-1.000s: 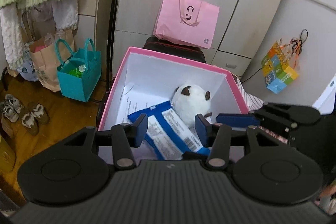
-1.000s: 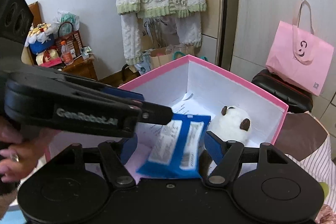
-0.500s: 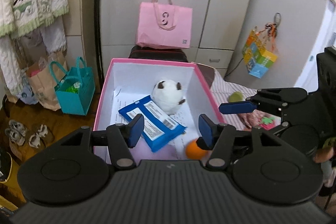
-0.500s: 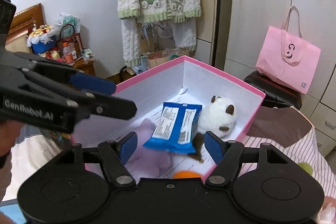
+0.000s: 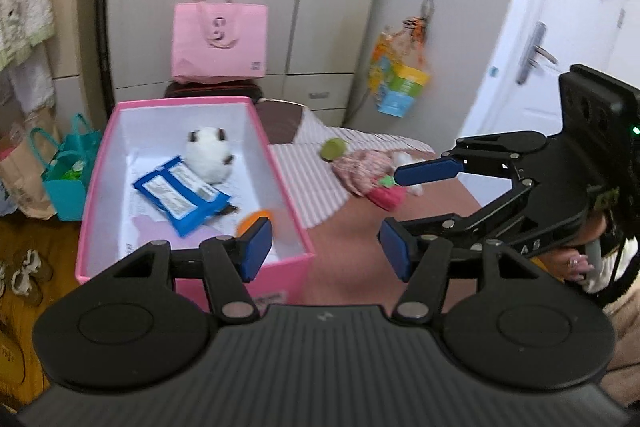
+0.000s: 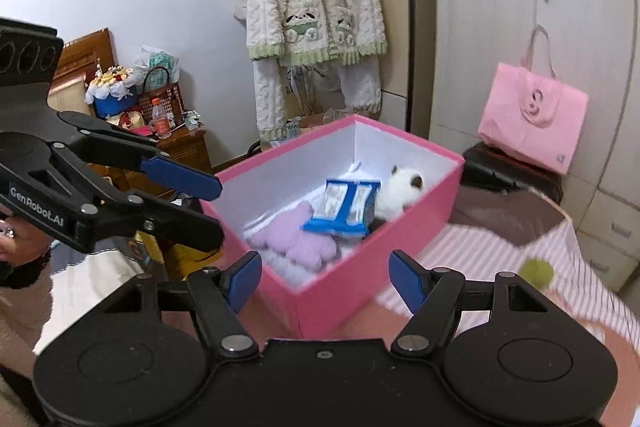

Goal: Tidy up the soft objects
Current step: 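Move the left tool to the pink floral cloth while the right tool reaches the white mesh puff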

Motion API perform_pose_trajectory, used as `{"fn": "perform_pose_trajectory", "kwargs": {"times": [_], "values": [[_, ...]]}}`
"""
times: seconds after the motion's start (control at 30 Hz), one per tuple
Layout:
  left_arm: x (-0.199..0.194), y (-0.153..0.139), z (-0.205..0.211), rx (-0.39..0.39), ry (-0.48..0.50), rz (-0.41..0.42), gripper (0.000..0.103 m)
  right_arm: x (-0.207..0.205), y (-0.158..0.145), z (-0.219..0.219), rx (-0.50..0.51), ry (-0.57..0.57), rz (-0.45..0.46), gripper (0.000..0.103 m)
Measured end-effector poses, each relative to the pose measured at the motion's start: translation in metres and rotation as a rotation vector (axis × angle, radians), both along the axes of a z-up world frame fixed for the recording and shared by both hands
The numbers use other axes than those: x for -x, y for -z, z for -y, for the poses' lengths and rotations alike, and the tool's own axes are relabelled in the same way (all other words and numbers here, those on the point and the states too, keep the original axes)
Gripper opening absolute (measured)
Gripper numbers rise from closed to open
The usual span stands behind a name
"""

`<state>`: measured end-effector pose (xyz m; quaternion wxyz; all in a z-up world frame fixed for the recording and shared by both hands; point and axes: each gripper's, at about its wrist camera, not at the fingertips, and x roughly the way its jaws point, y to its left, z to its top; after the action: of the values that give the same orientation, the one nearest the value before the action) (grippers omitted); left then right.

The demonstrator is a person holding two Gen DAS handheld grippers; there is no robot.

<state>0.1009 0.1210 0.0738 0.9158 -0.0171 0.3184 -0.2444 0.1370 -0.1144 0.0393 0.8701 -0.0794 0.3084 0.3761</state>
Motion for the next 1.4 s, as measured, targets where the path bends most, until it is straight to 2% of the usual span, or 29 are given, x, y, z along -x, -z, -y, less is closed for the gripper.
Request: {"fn": "perform_pose_trajectory", "kwargs": {"times": [0.27,0.53,0.7,0.8,0.9,1.0,1.13,1.3,1.4], "values": [[0.016,0.016,0.031,-0.004,0.069,-0.051,0.060,0.029,0.027,0.056,-0.010,0.075,-0.059,0.075],[0.016,0.034,0.059,-0.033,0.094,-0.075,0.061,0.048,0.028,0.100,-0.004,0.132,-0.013,0.075],[0.013,0.040,0.080,-0.037,0.119,-0.044,0.061,0.047,0.035,0.127,-0.002,0.176,-0.008,0.076],[0.014,0.049,0.094,-0.050,0.146,0.018,0.061,0.043,0.040,0.144,-0.025,0.201,-0.006,0.076],[0.007,0.062,0.105,-0.027,0.148,-0.004,0.061,0.039,0.047,0.155,-0.005,0.222,0.030,0.076],[-0.001,0.069,0.118,-0.027,0.136,0.014,0.061,0.034,0.052,0.165,0.007,0.249,0.085,0.076],[-0.020,0.077,0.138,0.001,0.154,0.012,0.065,0.018,0.065,0.176,0.025,0.340,0.156,0.076],[-0.042,0.092,0.165,-0.026,0.113,0.081,0.065,-0.010,0.091,0.194,-0.002,0.389,0.153,0.076],[-0.066,0.100,0.178,0.012,0.092,0.076,0.065,-0.026,0.104,0.206,-0.055,0.403,0.148,0.076]]}}
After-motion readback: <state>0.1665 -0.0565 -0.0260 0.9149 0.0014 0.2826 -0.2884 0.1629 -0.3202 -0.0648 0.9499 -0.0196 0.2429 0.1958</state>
